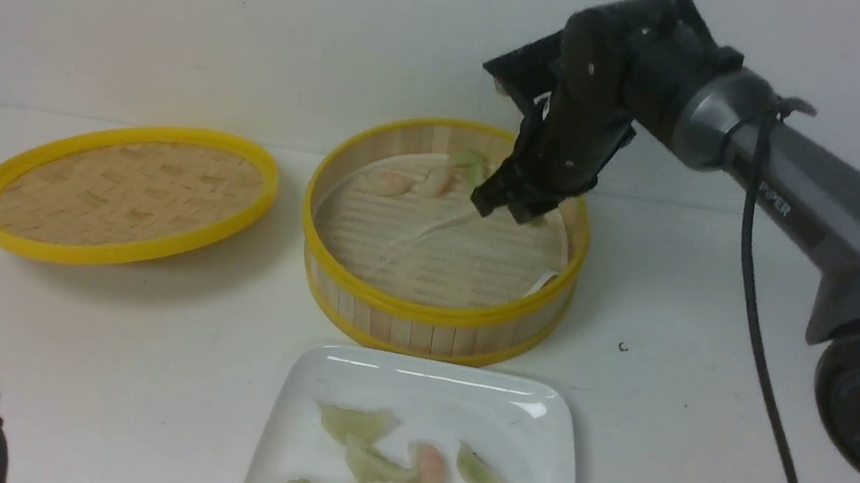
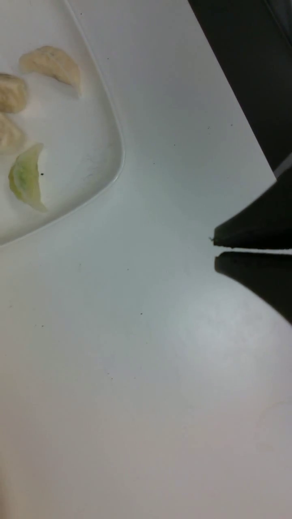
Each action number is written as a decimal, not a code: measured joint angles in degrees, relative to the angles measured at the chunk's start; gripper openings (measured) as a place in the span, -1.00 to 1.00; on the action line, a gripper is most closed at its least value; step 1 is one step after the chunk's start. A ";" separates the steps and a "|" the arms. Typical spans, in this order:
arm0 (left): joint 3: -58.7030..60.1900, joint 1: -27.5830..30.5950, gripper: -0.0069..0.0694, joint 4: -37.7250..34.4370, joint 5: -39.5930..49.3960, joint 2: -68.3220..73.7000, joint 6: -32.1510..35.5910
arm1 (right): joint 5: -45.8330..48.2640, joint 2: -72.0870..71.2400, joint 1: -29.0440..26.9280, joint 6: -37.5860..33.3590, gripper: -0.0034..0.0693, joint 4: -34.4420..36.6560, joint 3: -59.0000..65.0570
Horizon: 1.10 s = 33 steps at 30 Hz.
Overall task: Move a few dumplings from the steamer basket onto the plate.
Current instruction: Use the right arm to put the dumpling into the plate
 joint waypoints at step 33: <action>0.00 0.00 -0.83 0.18 0.00 0.00 -0.17 | -13.92 -20.92 11.87 8.86 0.36 8.27 46.49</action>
